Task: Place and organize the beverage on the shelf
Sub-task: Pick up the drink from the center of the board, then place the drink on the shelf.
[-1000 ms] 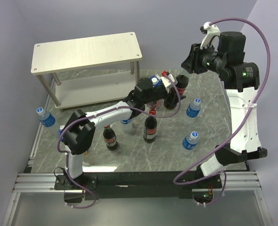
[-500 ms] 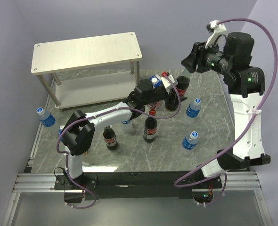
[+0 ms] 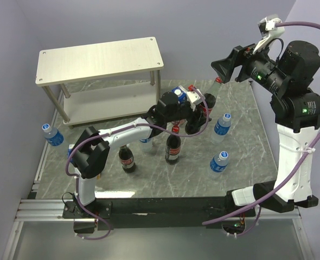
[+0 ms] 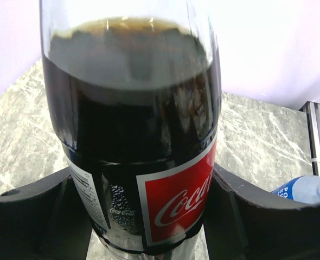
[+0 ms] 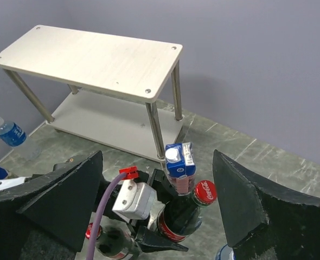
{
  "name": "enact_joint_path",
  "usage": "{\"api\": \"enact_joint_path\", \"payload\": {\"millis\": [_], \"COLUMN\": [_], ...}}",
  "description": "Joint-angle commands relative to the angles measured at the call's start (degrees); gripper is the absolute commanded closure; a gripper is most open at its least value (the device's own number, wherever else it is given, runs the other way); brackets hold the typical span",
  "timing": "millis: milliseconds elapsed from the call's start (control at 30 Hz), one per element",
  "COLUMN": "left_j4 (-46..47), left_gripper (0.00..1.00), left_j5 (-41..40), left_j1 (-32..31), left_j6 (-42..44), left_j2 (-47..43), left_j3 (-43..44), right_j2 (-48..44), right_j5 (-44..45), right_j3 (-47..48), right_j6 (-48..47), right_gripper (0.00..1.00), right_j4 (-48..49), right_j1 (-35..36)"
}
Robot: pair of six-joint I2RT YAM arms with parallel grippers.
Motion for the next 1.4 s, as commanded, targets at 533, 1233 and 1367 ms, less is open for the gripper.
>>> {"api": "enact_joint_path", "payload": {"millis": [533, 1233, 1367], "left_j4": [9.5, 5.0, 3.0], "left_gripper": [1.0, 1.0, 1.0], "left_j5": [-5.1, -9.3, -10.8], "left_j1": [0.2, 3.5, 4.8], "left_j6": [1.5, 2.0, 2.0], "left_j2": [-9.2, -15.9, -17.7], "left_j3": [10.3, 14.3, 15.4], "right_j2": [-10.3, -18.5, -19.7], "right_j5": [-5.0, -12.4, -14.8], "right_j3": [-10.6, -34.3, -39.0], "right_j6": [1.8, 2.2, 1.8], "right_gripper": [0.12, 0.12, 0.12], "right_j4": [7.5, 16.0, 17.7], "right_j1": [-11.1, -21.9, -24.4]}}
